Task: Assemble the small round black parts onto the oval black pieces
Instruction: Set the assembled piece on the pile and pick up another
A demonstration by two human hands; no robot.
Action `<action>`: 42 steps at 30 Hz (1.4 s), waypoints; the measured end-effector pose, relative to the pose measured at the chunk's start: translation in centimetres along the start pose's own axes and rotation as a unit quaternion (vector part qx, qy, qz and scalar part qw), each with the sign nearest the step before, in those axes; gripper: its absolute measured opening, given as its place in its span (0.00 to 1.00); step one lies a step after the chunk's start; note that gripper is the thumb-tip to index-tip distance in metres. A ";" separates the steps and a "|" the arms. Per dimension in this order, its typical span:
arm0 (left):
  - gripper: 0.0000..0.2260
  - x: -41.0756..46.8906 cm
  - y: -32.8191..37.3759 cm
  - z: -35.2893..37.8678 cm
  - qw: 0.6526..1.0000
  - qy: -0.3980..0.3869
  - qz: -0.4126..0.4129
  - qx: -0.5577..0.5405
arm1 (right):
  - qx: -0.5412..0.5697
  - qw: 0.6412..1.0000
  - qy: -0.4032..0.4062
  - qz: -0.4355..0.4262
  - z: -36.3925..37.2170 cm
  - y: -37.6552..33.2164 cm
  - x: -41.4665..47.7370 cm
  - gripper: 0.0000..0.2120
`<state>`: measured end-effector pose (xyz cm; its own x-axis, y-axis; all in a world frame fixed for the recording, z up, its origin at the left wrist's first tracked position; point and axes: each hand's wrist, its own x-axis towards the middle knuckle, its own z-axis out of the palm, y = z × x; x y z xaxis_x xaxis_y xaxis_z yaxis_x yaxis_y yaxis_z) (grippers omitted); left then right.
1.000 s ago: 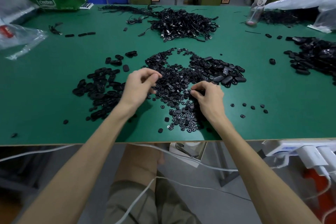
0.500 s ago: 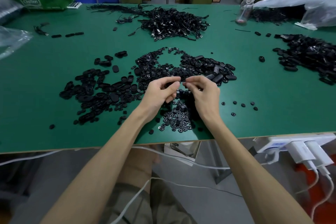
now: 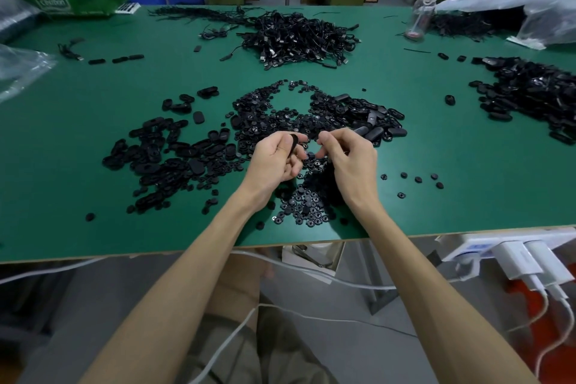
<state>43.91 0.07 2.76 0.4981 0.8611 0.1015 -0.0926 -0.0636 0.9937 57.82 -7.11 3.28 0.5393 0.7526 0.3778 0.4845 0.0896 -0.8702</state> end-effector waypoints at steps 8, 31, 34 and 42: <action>0.15 0.2 -0.2 0.0 1.000 -0.010 0.005 0.001 | 0.014 0.999 -0.049 -0.011 -0.1 -0.3 -0.2 0.06; 0.14 -0.2 0.2 0.0 0.998 0.003 0.008 0.055 | 0.006 0.999 -0.042 -0.028 -0.1 -0.4 -0.1 0.04; 0.17 -0.3 0.3 0.2 0.997 0.002 0.002 0.073 | 0.001 0.998 -0.044 -0.037 0.0 -0.2 -0.1 0.04; 0.20 -0.2 0.4 -0.1 0.994 0.011 0.013 0.110 | -0.012 0.998 -0.050 -0.032 0.1 -0.1 0.0 0.07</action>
<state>43.70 -0.09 3.08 0.4787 0.8686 0.1278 0.0874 -0.1920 0.9775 57.69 -7.13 3.38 0.4359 0.8074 0.3976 0.5322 0.1251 -0.8373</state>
